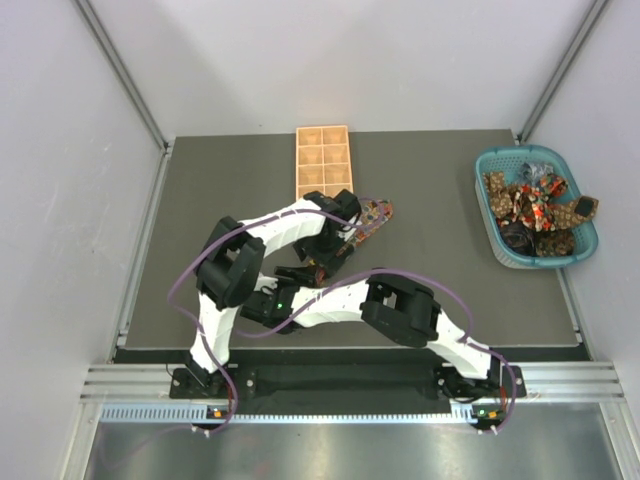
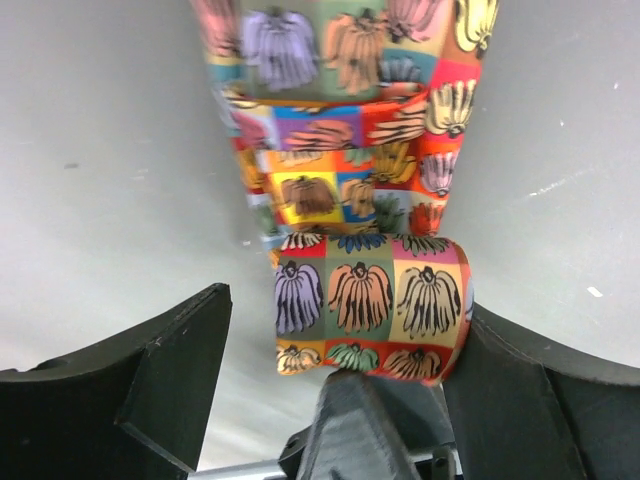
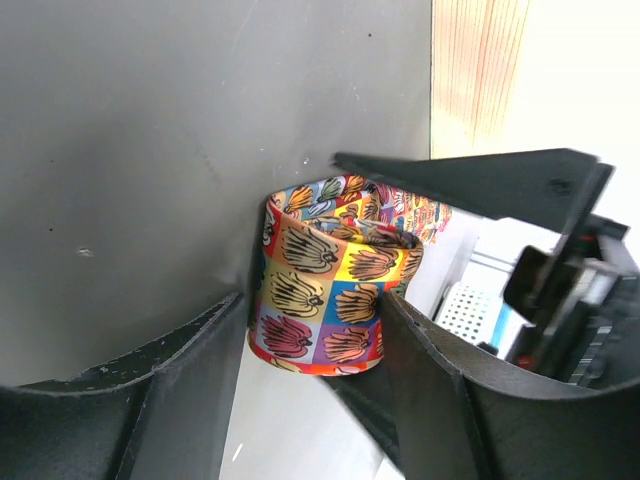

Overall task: Roll the ties
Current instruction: Roll the tie

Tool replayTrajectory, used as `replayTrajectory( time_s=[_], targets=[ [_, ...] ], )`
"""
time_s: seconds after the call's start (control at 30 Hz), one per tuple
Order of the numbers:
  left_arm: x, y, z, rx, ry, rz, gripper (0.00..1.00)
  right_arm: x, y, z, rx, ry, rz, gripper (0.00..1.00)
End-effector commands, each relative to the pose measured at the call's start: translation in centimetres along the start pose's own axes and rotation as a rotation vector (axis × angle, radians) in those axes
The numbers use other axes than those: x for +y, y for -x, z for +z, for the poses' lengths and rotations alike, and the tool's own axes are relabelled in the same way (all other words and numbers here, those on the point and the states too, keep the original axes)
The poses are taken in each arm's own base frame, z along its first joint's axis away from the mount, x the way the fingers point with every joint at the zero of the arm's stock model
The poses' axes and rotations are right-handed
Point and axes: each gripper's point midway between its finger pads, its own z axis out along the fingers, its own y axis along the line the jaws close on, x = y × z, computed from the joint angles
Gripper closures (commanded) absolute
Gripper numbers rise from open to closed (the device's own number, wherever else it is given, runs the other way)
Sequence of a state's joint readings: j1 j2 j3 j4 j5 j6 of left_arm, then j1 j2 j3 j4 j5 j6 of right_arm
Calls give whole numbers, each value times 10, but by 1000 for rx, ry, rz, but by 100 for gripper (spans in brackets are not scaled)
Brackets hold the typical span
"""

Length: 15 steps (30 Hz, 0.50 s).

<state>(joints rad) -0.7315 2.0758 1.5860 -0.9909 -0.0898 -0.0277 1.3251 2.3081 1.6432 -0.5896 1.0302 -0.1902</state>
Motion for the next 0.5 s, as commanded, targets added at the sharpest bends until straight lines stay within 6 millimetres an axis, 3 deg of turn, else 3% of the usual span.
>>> replayTrajectory(
  time_s=[0.0, 0.33, 0.47],
  targets=[
    [14, 13, -20, -98, 57, -26, 16, 2, 13, -7, -44, 60, 56, 42],
    [4, 6, 0, -45, 17, -16, 16, -1, 12, -8, -44, 62, 65, 42],
    [-1, 8, 3, -55, -11, -17, 24, -2, 11, -7, -41, 61, 66, 43]
  ],
)
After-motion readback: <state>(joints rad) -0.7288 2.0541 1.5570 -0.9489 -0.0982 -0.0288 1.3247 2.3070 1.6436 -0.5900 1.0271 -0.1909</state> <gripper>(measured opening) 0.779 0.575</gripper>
